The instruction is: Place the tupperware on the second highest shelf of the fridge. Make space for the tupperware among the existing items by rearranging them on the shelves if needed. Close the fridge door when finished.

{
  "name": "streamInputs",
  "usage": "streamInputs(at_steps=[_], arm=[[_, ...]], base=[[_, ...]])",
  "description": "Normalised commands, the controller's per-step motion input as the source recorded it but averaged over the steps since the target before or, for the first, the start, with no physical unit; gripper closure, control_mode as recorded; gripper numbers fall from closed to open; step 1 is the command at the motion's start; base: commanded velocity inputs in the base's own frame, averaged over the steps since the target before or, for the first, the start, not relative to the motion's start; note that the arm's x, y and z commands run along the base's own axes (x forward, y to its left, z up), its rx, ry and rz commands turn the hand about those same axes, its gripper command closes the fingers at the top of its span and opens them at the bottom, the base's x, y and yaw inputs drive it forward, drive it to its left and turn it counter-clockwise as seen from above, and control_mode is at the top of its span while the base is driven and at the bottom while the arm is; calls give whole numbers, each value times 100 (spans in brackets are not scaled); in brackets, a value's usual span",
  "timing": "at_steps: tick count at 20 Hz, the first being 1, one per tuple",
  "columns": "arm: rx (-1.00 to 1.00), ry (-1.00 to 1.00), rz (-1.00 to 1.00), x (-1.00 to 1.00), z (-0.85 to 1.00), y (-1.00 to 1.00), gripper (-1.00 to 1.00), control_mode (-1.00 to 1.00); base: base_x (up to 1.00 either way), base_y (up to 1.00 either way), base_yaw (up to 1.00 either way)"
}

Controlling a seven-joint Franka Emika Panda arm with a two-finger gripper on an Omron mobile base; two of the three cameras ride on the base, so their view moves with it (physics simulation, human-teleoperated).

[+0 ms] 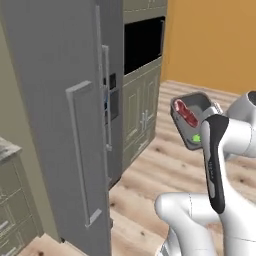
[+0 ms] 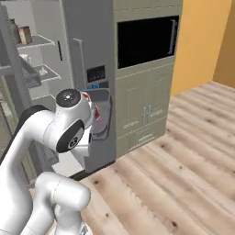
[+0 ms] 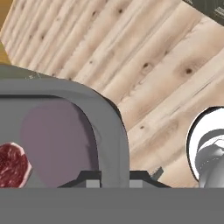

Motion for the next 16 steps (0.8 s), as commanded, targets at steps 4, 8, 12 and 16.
streamInputs(at_steps=[4, 8, 12, 16], arm=[[0, 0, 0, 0, 0, 0, 100, 100], [0, 0, 0, 0, 0, 0, 100, 100], [0, 0, 0, 0, 0, 0, 100, 100], [0, 0, 0, 0, 0, 0, 100, 100]], base=[[50, -43, 68], [28, -67, 68], [25, -67, 66], [18, -61, 65]])
